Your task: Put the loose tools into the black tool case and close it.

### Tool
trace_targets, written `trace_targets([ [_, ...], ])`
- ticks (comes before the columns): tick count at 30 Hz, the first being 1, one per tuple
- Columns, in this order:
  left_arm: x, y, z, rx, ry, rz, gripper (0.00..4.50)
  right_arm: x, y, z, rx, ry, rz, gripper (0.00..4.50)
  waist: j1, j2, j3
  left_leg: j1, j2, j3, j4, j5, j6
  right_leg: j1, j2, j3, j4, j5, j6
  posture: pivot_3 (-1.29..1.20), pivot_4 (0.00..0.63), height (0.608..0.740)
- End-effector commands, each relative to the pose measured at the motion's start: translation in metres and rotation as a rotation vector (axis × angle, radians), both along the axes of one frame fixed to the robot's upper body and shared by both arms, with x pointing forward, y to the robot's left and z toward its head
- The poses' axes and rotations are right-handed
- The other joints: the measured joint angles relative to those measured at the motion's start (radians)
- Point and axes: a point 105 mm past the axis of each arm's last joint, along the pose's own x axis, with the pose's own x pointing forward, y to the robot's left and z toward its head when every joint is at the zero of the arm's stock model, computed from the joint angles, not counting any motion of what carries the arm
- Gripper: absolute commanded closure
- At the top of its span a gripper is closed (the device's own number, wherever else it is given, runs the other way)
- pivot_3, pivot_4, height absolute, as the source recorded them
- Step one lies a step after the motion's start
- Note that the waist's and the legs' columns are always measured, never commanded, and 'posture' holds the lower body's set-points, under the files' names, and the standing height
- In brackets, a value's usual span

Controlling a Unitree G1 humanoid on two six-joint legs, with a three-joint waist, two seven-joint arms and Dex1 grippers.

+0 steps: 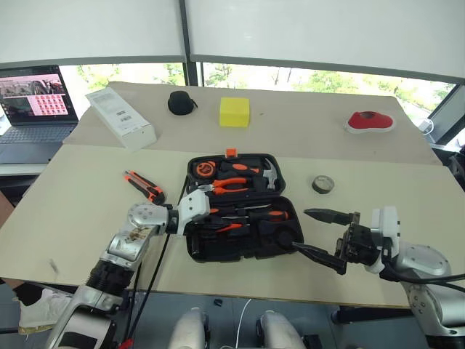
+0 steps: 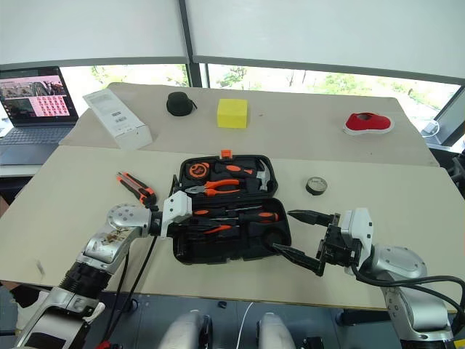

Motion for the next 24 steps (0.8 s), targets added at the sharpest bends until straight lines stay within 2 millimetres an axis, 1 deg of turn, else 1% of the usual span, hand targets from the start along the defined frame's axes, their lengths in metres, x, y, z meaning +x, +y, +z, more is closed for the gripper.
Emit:
trace_targets([
  [1, 0.000, -0.001, -0.003, -0.002, 0.063, 0.034, 4.47, -0.003, 0.002, 0.010, 0.009, -0.036, 0.015, 0.00, 0.000, 0.000, 0.000, 0.000, 0.000, 0.000, 0.000, 0.000, 0.000, 0.000, 0.000, 0.000, 0.000, 0.000, 0.000, 0.00, 0.150, 0.740],
  [4, -0.007, 0.003, -0.007, 0.046, 0.063, 0.002, 4.47, -0.003, 0.001, 0.010, 0.007, -0.033, 0.013, 0.00, 0.000, 0.000, 0.000, 0.000, 0.000, 0.000, 0.000, 0.000, 0.000, 0.000, 0.000, 0.000, 0.000, 0.000, 0.000, 0.00, 0.150, 0.740],
  [6, -0.008, 0.005, -0.005, 0.047, 0.057, 0.010, 4.47, -0.003, 0.001, 0.010, 0.006, -0.033, 0.011, 0.00, -0.001, 0.000, 0.000, 0.000, 0.000, 0.000, 0.000, 0.000, 0.000, 0.000, 0.000, 0.000, 0.000, 0.000, 0.000, 0.00, 0.150, 0.740],
  [7, -0.008, 0.008, -0.001, 0.028, 0.057, 0.023, 4.47, -0.003, 0.000, 0.010, 0.005, -0.035, 0.009, 0.00, -0.002, 0.000, 0.000, 0.000, 0.000, 0.000, 0.000, 0.000, 0.000, 0.000, 0.000, 0.000, 0.000, 0.000, 0.000, 0.00, 0.150, 0.740],
  [9, -0.004, 0.014, 0.015, -0.045, 0.008, 0.072, 4.47, -0.001, -0.002, 0.011, 0.002, -0.050, 0.000, 0.00, -0.004, 0.000, 0.000, 0.000, 0.000, 0.000, 0.000, 0.000, 0.000, 0.000, 0.000, 0.000, 0.000, 0.000, 0.000, 0.00, 0.150, 0.740],
  [11, -0.004, 0.023, 0.032, -0.132, -0.041, 0.121, 3.97, 0.001, -0.005, 0.012, -0.002, -0.073, -0.016, 0.00, -0.009, 0.000, 0.000, 0.000, 0.001, -0.001, 0.000, 0.000, 0.000, 0.000, 0.000, 0.000, 0.000, 0.000, 0.000, 0.00, 0.150, 0.740],
  [12, -0.006, 0.032, 0.042, -0.189, -0.072, 0.162, 3.74, 0.003, -0.009, 0.014, 0.001, -0.087, -0.028, 0.00, -0.010, -0.001, 0.001, -0.001, 0.001, -0.001, 0.000, 0.000, 0.000, -0.001, 0.000, 0.000, 0.001, 0.000, 0.000, 0.00, 0.150, 0.740],
  [13, -0.009, 0.043, 0.050, -0.237, -0.106, 0.202, 3.40, 0.005, -0.013, 0.015, 0.004, -0.101, -0.041, 0.00, -0.013, -0.001, 0.001, -0.001, 0.001, -0.003, 0.000, 0.000, 0.000, -0.001, 0.000, 0.000, 0.001, 0.000, 0.000, 0.00, 0.150, 0.740],
  [14, -0.013, 0.053, 0.055, -0.266, -0.130, 0.238, 3.08, 0.006, -0.016, 0.017, 0.009, -0.116, -0.053, 0.00, -0.016, -0.001, 0.001, -0.001, 0.001, -0.005, 0.000, 0.000, 0.000, -0.002, 0.000, 0.000, 0.001, 0.000, 0.000, 0.00, 0.150, 0.740],
  [15, -0.017, 0.067, 0.055, -0.271, -0.157, 0.298, 2.78, 0.008, -0.020, 0.017, 0.006, -0.129, -0.064, 0.00, -0.018, -0.001, 0.001, -0.001, 0.001, -0.006, 0.000, 0.000, 0.000, -0.002, 0.000, 0.000, 0.001, 0.000, 0.000, 0.00, 0.150, 0.740],
  [16, -0.022, 0.083, 0.053, -0.272, -0.175, 0.372, 2.40, 0.009, -0.024, 0.017, -0.007, -0.146, -0.073, 0.00, -0.022, -0.001, 0.001, -0.001, 0.001, -0.007, 0.000, 0.000, 0.000, -0.002, 0.000, 0.000, 0.000, 0.000, 0.000, 0.00, 0.150, 0.740],
  [17, -0.028, 0.098, 0.052, -0.275, -0.186, 0.442, 2.16, 0.010, -0.028, 0.016, -0.021, -0.160, -0.082, 0.00, -0.026, -0.001, 0.001, -0.001, 0.001, -0.006, 0.000, 0.000, 0.000, -0.002, -0.001, 0.000, 0.000, 0.000, 0.000, 0.00, 0.150, 0.740],
  [19, -0.039, 0.128, 0.047, -0.282, -0.202, 0.599, 1.40, 0.012, -0.034, 0.013, -0.040, -0.180, -0.095, 0.00, -0.026, -0.002, 0.001, 0.001, 0.001, -0.006, -0.001, -0.001, 0.000, -0.001, -0.001, 0.001, 0.000, 0.000, 0.000, 0.00, 0.150, 0.740],
  [20, -0.046, 0.143, 0.044, -0.275, -0.209, 0.674, 0.93, 0.012, -0.036, 0.012, -0.043, -0.193, -0.100, 0.00, -0.024, -0.002, 0.002, 0.001, 0.001, -0.007, -0.002, -0.001, 0.000, -0.001, -0.001, 0.001, 0.000, 0.000, 0.000, 0.00, 0.150, 0.740],
  [21, -0.059, 0.170, 0.036, -0.269, -0.221, 0.827, 0.68, 0.012, -0.037, 0.009, -0.046, -0.196, -0.098, 0.00, -0.024, -0.002, 0.002, 0.001, 0.002, -0.006, -0.002, -0.001, 0.000, -0.001, -0.001, 0.000, 0.000, 0.000, 0.000, 0.00, 0.150, 0.740],
  [22, -0.070, 0.189, 0.031, -0.258, -0.229, 0.932, 0.28, 0.011, -0.038, 0.007, -0.049, -0.197, -0.096, 0.00, -0.024, -0.003, 0.002, 0.001, 0.002, -0.007, -0.002, -0.001, 0.000, -0.001, -0.001, 0.000, 0.000, 0.000, 0.000, 0.00, 0.150, 0.740],
  [23, -0.083, 0.204, 0.026, -0.245, -0.237, 1.020, 0.02, 0.009, -0.037, 0.006, -0.037, -0.201, -0.077, 0.00, -0.025, -0.003, 0.002, 0.001, 0.003, -0.006, -0.002, -0.001, 0.000, -0.001, -0.002, 0.000, 0.000, 0.000, 0.000, 0.00, 0.150, 0.740],
  [24, -0.096, 0.216, 0.023, -0.237, -0.247, 1.101, 0.02, 0.009, -0.038, 0.005, -0.038, -0.204, -0.069, 0.00, -0.025, -0.004, 0.002, 0.002, 0.003, -0.006, -0.002, -0.001, 0.000, 0.000, -0.002, 0.001, 0.000, 0.000, 0.000, 0.00, 0.150, 0.740],
])
